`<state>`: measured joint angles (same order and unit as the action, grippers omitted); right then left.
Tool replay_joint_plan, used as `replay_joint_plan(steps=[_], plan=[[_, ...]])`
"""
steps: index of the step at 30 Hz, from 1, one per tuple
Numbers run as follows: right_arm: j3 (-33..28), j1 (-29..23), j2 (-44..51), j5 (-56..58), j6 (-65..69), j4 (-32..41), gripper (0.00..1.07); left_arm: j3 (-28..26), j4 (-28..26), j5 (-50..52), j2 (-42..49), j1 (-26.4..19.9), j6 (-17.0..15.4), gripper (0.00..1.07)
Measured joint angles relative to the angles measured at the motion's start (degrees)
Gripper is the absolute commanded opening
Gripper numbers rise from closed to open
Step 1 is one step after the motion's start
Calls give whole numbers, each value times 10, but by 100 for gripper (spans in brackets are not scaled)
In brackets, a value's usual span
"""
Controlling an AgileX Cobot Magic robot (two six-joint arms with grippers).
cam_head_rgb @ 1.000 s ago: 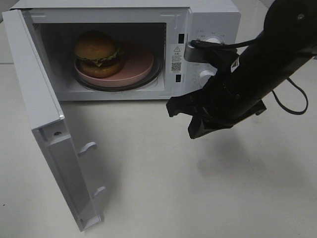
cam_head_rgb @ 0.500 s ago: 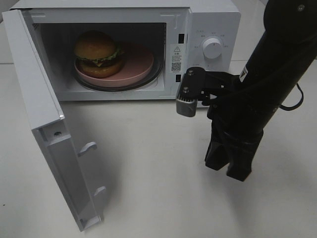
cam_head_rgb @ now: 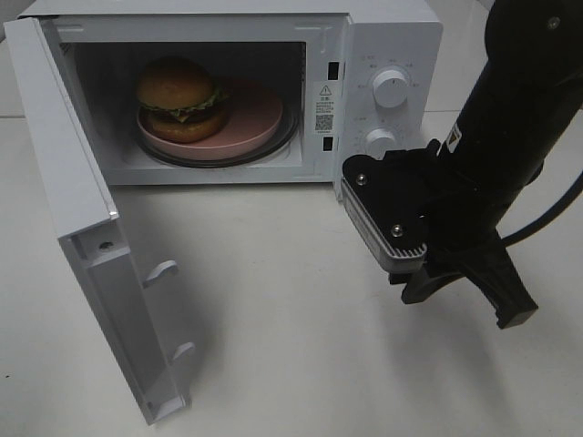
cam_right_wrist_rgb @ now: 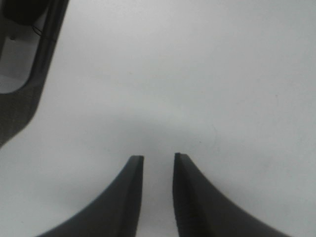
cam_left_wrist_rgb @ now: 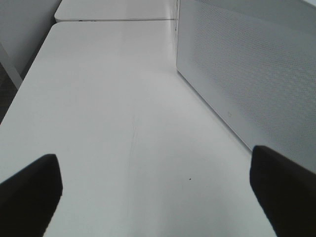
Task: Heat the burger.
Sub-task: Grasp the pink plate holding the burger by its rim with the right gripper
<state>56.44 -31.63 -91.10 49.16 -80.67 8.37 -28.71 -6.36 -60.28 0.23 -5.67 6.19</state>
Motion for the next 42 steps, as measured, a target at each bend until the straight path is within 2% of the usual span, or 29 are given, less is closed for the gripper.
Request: replay_joint_plan(steps=[2,5,6,7,8,9,10,15,27,42], plan=[[0,0,0,-32,-6,-26,57,0,0,0,0,0,0,98],[0,0,0,-38,-6,-27,62,0,0,0,0,0,0,98],[0,0,0,-57,-5,-30,74,0,0,0,0,0,0,98],[0,0,0,-73,3,-31,79,0,0,0,0,0,0,98],[0,0,0,-73,3,-31,79,0,0,0,0,0,0,98],[0,0,0,-79,10,-33,87,0,0,0,0,0,0,98],[0,0,0,-93,26,-38,90,0,0,0,0,0,0,98],[6,-3,0,-109,53,-63,90,0,0,0,0,0,0,98],[108,-65,-1,-175,147,-203,89,0,0,0,0,0,0,98],[166,-77,-81,-226,174,-214,88,0,0,0,0,0,0,98]])
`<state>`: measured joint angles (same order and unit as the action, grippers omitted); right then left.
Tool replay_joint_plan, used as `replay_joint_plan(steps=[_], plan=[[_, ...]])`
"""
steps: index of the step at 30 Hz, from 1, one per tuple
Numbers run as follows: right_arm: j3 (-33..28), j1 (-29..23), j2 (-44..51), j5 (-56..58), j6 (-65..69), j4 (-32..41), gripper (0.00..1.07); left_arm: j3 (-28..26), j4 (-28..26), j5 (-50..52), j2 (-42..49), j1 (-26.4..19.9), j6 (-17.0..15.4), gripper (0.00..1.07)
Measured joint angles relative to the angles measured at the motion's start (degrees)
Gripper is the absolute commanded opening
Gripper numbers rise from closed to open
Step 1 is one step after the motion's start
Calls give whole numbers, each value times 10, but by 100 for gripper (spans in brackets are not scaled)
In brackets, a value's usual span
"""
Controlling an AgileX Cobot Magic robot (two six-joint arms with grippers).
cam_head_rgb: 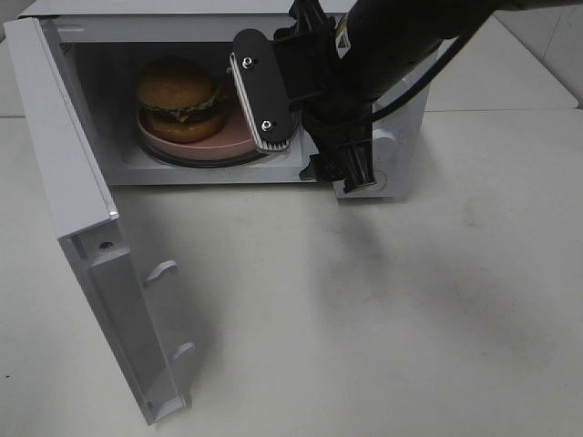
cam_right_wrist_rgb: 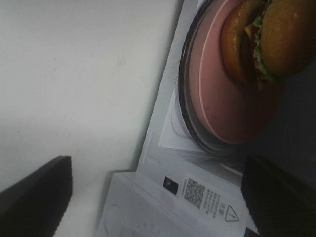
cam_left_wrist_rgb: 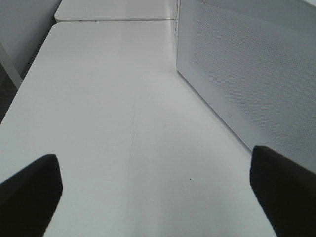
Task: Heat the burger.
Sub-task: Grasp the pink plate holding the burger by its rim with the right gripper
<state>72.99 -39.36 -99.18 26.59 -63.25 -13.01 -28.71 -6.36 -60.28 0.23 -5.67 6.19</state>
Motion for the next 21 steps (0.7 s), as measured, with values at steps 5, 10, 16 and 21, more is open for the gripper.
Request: replay_joint_plan(steps=[5,10,16,21], plan=[[18,0,-37,-17,3,0,88,0,0,0,0,0,0,98],[47,0,-76,-20,7,1,87,0,0,0,0,0,0,98],[93,0,-127,-22,23,1,86,0,0,0,0,0,0,98],[135,0,-169,-22,36,1,86,0,0,0,0,0,0,98]])
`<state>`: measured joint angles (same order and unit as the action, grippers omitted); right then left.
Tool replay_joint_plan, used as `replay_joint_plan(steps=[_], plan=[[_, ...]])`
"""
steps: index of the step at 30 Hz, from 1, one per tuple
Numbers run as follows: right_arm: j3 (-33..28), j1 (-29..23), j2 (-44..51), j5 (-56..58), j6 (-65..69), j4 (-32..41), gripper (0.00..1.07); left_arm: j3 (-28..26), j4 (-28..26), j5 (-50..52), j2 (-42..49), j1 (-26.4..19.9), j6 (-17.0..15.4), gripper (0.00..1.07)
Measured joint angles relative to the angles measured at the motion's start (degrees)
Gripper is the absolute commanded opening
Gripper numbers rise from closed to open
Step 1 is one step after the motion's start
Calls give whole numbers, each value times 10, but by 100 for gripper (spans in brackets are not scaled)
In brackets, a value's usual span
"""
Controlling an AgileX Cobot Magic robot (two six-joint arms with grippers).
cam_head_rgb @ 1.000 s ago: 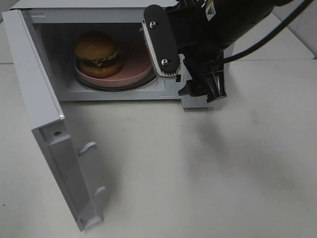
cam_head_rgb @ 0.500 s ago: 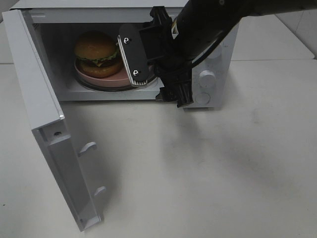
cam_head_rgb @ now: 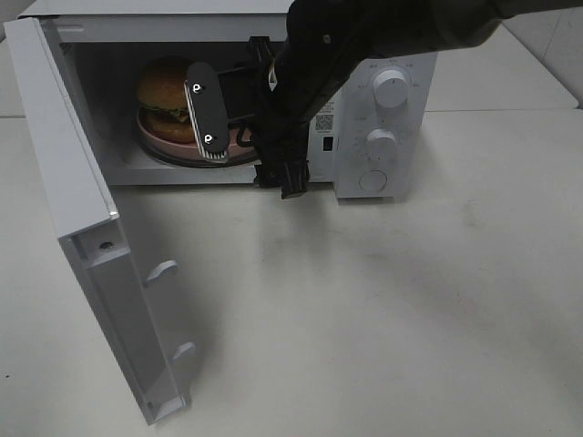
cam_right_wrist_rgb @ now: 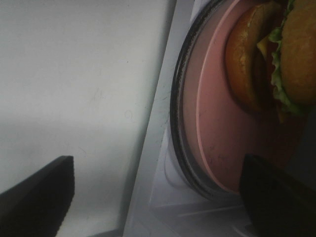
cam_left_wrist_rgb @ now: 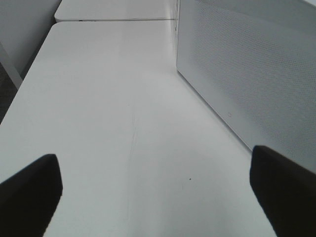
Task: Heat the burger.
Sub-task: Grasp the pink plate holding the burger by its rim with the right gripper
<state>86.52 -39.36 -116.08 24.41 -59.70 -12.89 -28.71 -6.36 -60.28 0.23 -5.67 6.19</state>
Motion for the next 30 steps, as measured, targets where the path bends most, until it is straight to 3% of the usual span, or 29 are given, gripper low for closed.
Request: replay_joint_plan(steps=[17,19,30], plan=[[131,0,-114,30,15,-1,85,0,0,0,0,0,0,98],[166,0,-138,46,25,3,84,0,0,0,0,0,0,98],[233,8,-182,64,28,26,81,0,0,0,0,0,0,98]])
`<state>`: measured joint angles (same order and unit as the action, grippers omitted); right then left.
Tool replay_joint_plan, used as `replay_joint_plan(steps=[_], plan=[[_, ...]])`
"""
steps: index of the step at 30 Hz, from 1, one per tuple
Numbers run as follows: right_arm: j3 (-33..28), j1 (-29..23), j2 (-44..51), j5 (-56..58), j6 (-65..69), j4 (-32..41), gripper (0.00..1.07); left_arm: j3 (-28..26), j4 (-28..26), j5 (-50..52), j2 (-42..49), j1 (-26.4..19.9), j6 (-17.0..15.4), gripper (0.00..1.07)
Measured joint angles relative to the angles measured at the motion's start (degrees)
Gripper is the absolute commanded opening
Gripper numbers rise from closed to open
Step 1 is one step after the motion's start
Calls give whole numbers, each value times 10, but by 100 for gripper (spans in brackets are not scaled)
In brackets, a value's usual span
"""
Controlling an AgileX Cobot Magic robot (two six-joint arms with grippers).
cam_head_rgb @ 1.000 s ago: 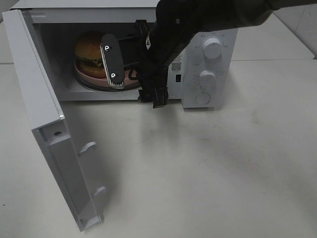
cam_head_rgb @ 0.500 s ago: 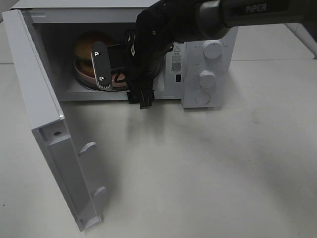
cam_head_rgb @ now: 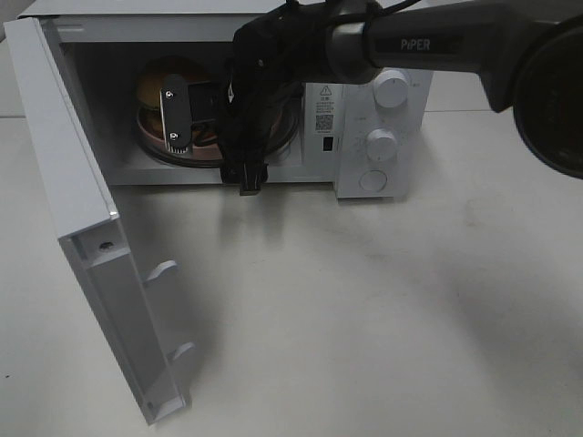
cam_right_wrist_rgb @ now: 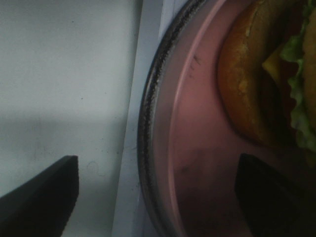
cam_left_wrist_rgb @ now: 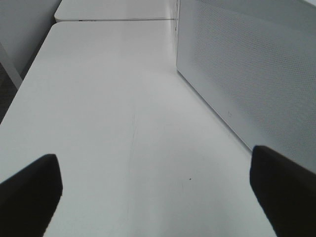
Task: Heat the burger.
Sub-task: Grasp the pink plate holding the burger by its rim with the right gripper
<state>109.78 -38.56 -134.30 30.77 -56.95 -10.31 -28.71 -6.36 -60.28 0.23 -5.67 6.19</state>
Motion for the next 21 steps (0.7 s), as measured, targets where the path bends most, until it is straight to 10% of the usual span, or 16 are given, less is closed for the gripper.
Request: replay_joint_plan(steps=[9,10,13,15,21], plan=[[20,18,-30,22,-5,29,57,0,0,0,0,0,0,98],[20,18,-30,22,-7,30,40,0,0,0,0,0,0,98],[23,19,-31,18,-19,29,31,0,0,0,0,0,0,98],[25,19,-30,19,-30,30,0,0,0,0,0,0,0,98],[26,17,-30,25,-35,30,0,0,0,0,0,0,0,98]])
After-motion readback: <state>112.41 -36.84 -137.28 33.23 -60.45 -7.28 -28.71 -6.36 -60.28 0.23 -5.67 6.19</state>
